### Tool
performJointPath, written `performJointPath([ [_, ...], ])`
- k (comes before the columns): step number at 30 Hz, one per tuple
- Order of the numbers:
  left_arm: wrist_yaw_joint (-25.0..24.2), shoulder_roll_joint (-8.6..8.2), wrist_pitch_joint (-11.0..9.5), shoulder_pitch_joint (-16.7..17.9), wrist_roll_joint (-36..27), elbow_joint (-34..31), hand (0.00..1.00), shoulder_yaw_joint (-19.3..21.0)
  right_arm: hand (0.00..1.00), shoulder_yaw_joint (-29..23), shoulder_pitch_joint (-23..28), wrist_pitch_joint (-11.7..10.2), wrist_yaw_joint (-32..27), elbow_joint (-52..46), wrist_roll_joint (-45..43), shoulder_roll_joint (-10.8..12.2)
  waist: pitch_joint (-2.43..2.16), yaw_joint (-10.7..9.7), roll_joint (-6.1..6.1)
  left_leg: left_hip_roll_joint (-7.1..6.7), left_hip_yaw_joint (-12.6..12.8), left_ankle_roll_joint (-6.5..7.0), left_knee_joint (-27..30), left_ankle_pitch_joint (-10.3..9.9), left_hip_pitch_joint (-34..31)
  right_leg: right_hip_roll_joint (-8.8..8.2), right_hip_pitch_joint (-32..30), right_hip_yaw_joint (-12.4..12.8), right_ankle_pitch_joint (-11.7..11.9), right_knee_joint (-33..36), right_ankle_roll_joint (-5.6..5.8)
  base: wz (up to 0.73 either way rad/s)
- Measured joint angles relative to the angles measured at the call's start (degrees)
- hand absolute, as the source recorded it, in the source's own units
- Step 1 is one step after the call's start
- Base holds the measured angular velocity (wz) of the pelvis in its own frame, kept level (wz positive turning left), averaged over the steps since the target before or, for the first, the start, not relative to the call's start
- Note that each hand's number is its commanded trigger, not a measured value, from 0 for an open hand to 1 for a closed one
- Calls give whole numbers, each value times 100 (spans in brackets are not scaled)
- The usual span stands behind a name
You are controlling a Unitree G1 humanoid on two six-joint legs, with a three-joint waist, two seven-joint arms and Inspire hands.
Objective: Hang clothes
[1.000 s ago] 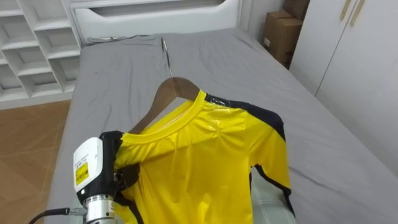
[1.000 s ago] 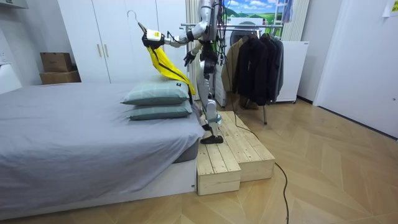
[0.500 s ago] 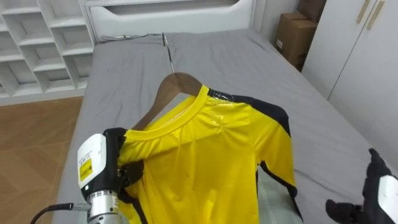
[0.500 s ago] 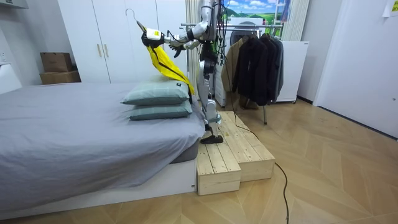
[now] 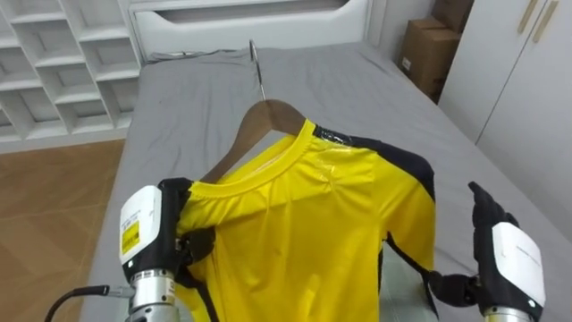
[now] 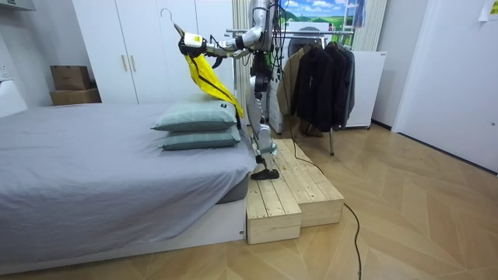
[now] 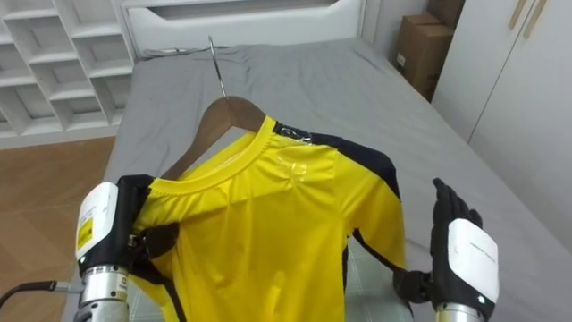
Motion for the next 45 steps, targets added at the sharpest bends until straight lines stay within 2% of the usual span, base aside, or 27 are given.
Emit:
performJointPath([
  [5, -71, -2, 0, 0, 15, 0, 100, -1, 0, 0, -2, -11, 145, -1, 0, -1, 4, 5, -7, 2, 2, 0, -43, 0, 6, 2, -5, -5, -3, -9, 3, 0],
  [10, -72, 4, 0, 0, 411, -8, 100, -23, 0, 23, -3, -44, 369, -170, -15, -36, 3, -5, -7, 1, -8, 0, -45, 0, -4, 1, -7, -13, -8, -13, 4, 0],
  [12, -70, 7, 0, -1, 586, -26, 100, -62, 0, 110, -2, -44, 432, -312, -41, -121, 3, -30, -7, 1, -5, 0, -41, 0, 0, 0, -7, -11, -7, -12, 4, 0],
  [21, -55, 5, -4, -2, 962, -59, 100, -122, 0, 105, -7, -43, 634, -766, -336, -233, 0, -84, -10, 3, 11, 0, -34, 0, 9, -1, -12, -6, -7, -10, 4, 0],
  [37, -54, 16, -1, -1, 1040, -246, 100, -350, 0, 111, -26, -37, 676, -847, -544, -252, -11, -43, -21, 8, 54, 0, -31, 0, 10, 2, -31, 8, -6, 6, 3, 0],
  [45, -71, 40, 2, -1, 1123, -385, 100, -337, 0, 86, -194, -39, 731, -1054, -668, -438, -34, -53, -36, 19, 52, -1, -31, 1, 18, 12, -47, 25, 1, 24, -7, 0],
])
